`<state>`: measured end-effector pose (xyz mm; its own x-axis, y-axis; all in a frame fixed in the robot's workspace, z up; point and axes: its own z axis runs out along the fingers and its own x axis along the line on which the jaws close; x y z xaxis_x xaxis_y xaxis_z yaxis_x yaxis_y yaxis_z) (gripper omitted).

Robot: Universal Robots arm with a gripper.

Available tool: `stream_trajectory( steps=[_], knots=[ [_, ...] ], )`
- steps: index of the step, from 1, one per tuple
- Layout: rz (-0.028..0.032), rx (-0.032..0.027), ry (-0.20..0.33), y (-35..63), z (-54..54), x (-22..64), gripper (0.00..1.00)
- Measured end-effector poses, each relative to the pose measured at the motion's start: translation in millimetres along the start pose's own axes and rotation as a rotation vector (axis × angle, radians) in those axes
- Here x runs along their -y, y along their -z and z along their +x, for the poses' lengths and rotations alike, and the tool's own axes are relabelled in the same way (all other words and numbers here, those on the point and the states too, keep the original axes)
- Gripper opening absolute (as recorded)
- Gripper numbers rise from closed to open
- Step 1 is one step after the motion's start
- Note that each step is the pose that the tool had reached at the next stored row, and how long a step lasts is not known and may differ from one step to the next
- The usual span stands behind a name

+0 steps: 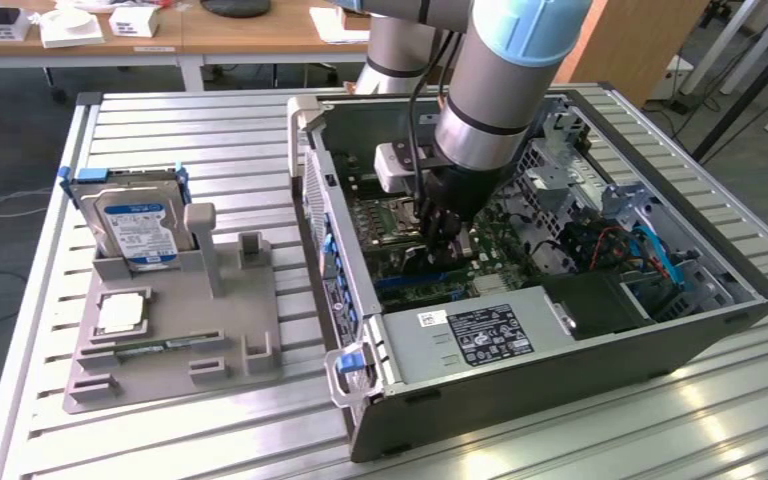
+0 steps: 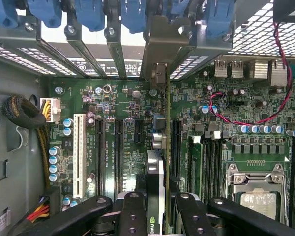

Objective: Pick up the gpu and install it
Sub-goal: 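Insert the gpu into the slot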

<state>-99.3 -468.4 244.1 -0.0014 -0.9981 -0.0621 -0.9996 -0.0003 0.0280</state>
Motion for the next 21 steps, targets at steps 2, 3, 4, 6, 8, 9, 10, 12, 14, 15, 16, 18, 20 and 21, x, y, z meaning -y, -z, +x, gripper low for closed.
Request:
stream_trajectory(
  steps=[2, 3, 4, 6, 8, 9, 10, 12, 14, 15, 16, 18, 20, 21],
  knots=[
    [0.0002, 0.0002, 0.000, -0.2, 0.0, 0.0, 0.27],
    [0.0002, 0.0002, 0.000, -0.2, 0.0, 0.0, 0.27],
    [0.0002, 0.0003, 0.000, -0.3, 0.0, 0.0, 0.27],
    [0.0002, 0.0002, 0.000, -0.3, 0.0, 0.0, 0.27],
    [0.0002, 0.0003, 0.000, -0.4, 0.0, 0.0, 0.27],
    [0.0003, 0.0004, 0.000, -0.4, 0.1, 0.0, 0.27],
    [0.0003, 0.0005, 0.000, -0.5, 0.3, 0.0, 0.27],
    [0.0003, 0.0004, 0.000, -0.4, 0.6, 0.0, 0.27],
    [0.0003, 0.0004, 0.000, -0.4, 0.9, 0.0, 0.27],
    [0.0003, 0.0005, 0.000, -0.4, 1.0, 0.0, 0.27],
    [0.0003, 0.0004, -0.001, -0.4, 1.1, 0.0, 0.27],
    [0.0003, 0.0003, -0.001, -0.3, 1.3, 0.0, 0.27],
    [0.0003, 0.0002, -0.002, -0.2, 2.0, 0.0, 0.27],
    [0.0004, 0.0003, -0.002, -0.3, 2.0, 0.0, 0.27]
  ],
)
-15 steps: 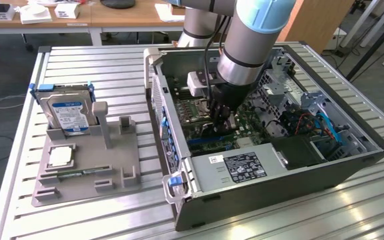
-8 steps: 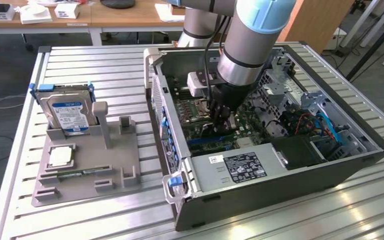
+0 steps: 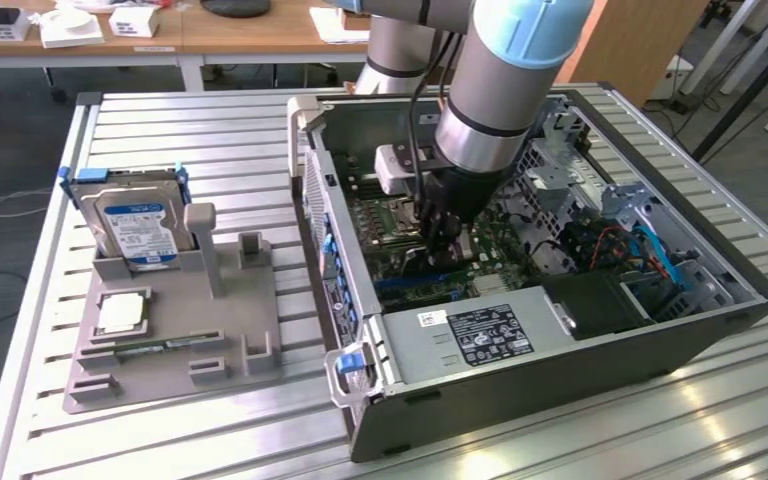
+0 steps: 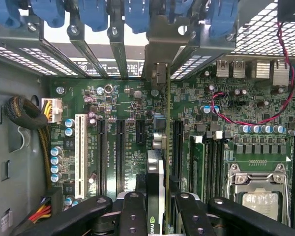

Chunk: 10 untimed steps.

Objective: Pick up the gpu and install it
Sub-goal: 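Insert the gpu into the slot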

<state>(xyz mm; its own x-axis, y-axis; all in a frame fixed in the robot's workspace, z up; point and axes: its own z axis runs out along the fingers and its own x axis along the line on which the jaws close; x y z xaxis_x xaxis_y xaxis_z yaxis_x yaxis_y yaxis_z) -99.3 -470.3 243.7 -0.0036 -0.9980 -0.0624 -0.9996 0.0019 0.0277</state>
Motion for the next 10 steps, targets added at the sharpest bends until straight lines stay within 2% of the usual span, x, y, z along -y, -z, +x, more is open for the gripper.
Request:
stream_trajectory(
  steps=[1, 10],
  knots=[
    [0.0010, 0.0012, 0.000, -0.5, 0.0, 0.2, 0.27],
    [0.0001, 0.0001, -0.001, 0.0, 0.0, 0.0, 0.27]
  ],
)
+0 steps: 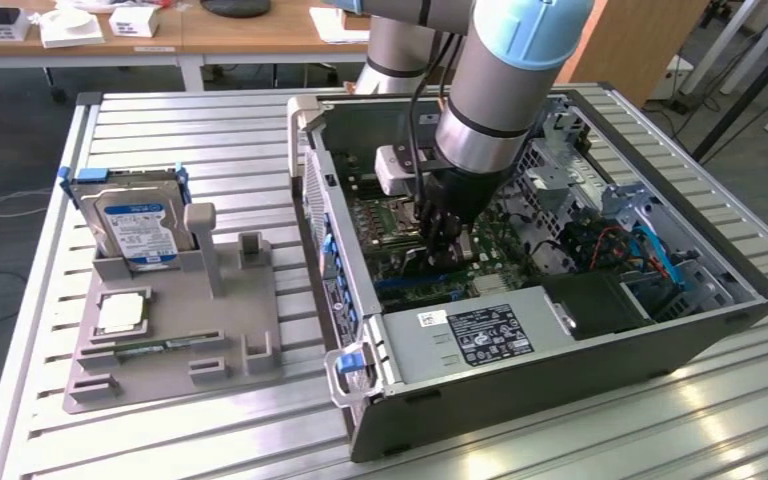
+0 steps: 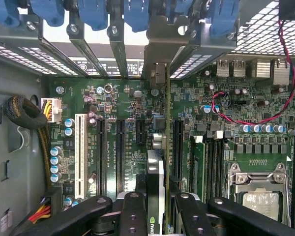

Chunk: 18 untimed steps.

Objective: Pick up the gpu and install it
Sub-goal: 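Insert the gpu into the slot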

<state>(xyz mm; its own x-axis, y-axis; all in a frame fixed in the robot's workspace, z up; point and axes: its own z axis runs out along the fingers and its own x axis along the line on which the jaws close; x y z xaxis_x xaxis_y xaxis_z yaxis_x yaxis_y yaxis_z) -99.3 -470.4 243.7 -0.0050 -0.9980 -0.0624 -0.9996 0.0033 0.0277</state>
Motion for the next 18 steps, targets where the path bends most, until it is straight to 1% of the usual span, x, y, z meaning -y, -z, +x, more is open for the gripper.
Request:
stream_trajectory(
  steps=[11, 13, 15, 18],
  knots=[
    [0.0000, 0.0001, -0.001, 0.0, 0.0, 0.0, 0.27],
    [-0.0050, -0.0003, -0.001, 0.1, 0.0, -0.1, 0.27],
    [-0.0082, -0.0001, -0.001, 0.1, 0.0, 0.0, 0.27],
    [-0.0087, 0.0001, -0.001, 0.2, 0.0, 0.0, 0.27]
  ],
)
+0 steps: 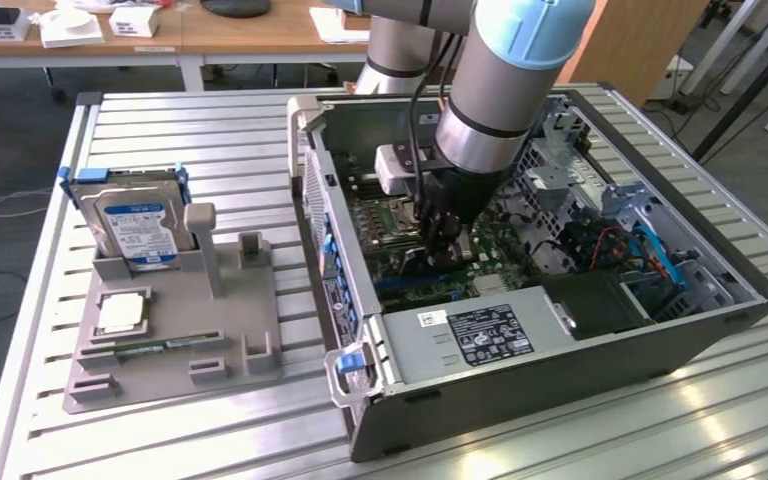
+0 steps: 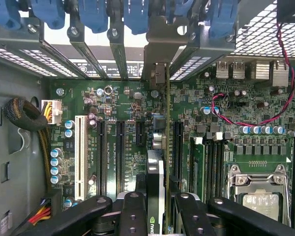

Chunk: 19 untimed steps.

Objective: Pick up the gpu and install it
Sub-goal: 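Insert the gpu into the slot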

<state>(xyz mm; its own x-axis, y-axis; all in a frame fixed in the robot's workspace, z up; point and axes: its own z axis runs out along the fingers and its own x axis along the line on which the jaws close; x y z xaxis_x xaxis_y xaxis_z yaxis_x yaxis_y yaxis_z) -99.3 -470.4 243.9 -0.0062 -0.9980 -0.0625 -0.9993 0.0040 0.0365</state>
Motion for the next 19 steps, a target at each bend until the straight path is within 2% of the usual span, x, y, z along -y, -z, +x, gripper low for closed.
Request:
stream_trajectory(
  steps=[19],
  knots=[
    [0.0000, 0.0000, 0.000, -0.2, -1.0, 0.0, 0.27]
  ],
)
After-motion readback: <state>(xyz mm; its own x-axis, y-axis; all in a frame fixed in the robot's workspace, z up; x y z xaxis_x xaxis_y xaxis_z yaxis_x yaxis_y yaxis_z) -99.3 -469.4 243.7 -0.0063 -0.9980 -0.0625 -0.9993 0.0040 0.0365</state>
